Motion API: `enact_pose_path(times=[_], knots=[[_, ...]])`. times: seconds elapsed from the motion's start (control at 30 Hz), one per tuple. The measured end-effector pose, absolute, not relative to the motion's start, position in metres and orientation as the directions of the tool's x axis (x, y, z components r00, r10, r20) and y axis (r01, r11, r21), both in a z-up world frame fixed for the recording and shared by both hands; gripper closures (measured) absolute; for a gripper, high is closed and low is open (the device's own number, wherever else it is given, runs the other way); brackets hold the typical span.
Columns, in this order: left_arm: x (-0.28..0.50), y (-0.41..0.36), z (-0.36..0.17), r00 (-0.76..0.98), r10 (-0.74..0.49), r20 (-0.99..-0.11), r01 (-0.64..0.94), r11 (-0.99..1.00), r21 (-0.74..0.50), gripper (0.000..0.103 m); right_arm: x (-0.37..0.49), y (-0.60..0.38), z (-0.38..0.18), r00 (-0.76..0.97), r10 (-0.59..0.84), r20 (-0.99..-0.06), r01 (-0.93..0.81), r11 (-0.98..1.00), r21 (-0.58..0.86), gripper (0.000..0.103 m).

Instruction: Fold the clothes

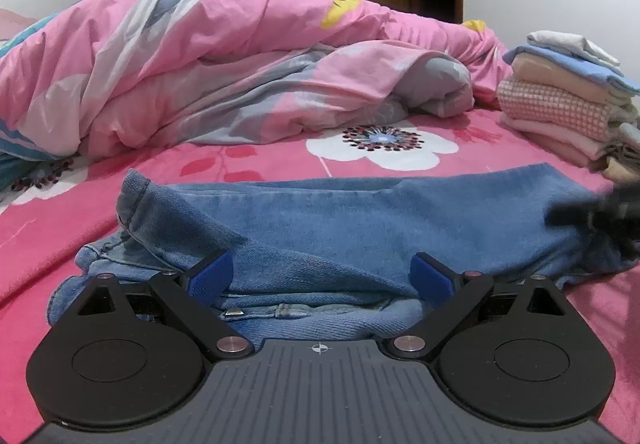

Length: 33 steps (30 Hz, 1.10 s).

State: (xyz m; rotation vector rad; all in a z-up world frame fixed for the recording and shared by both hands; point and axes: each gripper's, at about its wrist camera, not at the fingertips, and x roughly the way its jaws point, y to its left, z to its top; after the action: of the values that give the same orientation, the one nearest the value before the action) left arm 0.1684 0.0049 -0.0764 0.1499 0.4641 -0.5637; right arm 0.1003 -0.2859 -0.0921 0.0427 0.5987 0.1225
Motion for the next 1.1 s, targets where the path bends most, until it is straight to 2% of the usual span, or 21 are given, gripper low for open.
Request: enact_pose_path(times=[0.07, 0.2, 0.27, 0.33, 0.37, 0.47, 0.57, 0.73, 0.77, 0.83, 0.97, 1.1], knots=[[0.166, 0.003, -0.077, 0.754, -0.469, -0.461, 0.541, 0.84, 0.031, 0.005, 0.097, -0.295, -0.095, 0.822, 0.134, -0.553, -0.089, 0.99, 0.108, 0.1], [0.167, 0.006, -0.077, 0.755, -0.468, -0.459, 0.538, 0.843, 0.027, 0.005, 0.079, -0.3, -0.066, 0.874, 0.033, -0.486, -0.007, 0.998, 0.056, 0.099], [0.167, 0.007, -0.077, 0.754, -0.47, -0.459, 0.54, 0.841, 0.024, 0.005, 0.076, -0.318, -0.075, 0.859, -0.027, -0.511, 0.092, 0.991, 0.102, 0.098], [0.167, 0.007, -0.077, 0.754, -0.47, -0.459, 0.54, 0.841, 0.027, 0.005, 0.083, -0.344, -0.099, 0.8, -0.013, -0.6, 0.174, 0.962, 0.211, 0.099], [0.167, 0.007, -0.077, 0.756, -0.469, -0.458, 0.539, 0.842, 0.028, 0.005, 0.082, -0.359, -0.1, 0.808, 0.027, -0.589, 0.194, 0.931, 0.309, 0.103], [0.166, 0.008, -0.077, 0.758, -0.468, -0.454, 0.535, 0.844, 0.024, 0.005, 0.077, -0.358, -0.084, 0.81, -0.04, -0.585, 0.252, 0.924, 0.287, 0.099], [0.165, 0.012, -0.076, 0.761, -0.474, -0.443, 0.534, 0.845, 0.012, 0.005, 0.071, -0.339, -0.07, 0.853, 0.012, -0.521, 0.177, 0.934, 0.311, 0.099], [0.163, 0.018, -0.076, 0.762, -0.486, -0.429, 0.536, 0.844, -0.004, 0.005, 0.091, -0.284, -0.068, 0.9, 0.13, -0.416, -0.028, 0.97, 0.241, 0.099], [0.162, 0.019, -0.076, 0.763, -0.486, -0.426, 0.536, 0.844, -0.005, 0.005, 0.1, -0.277, -0.077, 0.892, 0.168, -0.419, -0.068, 0.967, 0.244, 0.099], [0.16, 0.024, -0.075, 0.771, -0.478, -0.422, 0.528, 0.849, 0.004, 0.005, 0.12, -0.264, -0.104, 0.827, 0.183, -0.532, -0.079, 0.974, 0.212, 0.098], [0.149, 0.04, -0.07, 0.823, -0.413, -0.389, 0.465, 0.884, 0.045, 0.004, 0.114, -0.264, -0.101, 0.835, 0.183, -0.518, -0.09, 0.976, 0.199, 0.098], [0.14, 0.06, -0.057, 0.869, -0.4, -0.29, 0.412, 0.911, -0.022, 0.004, 0.114, -0.268, -0.103, 0.832, 0.196, -0.518, -0.078, 0.967, 0.241, 0.098]])
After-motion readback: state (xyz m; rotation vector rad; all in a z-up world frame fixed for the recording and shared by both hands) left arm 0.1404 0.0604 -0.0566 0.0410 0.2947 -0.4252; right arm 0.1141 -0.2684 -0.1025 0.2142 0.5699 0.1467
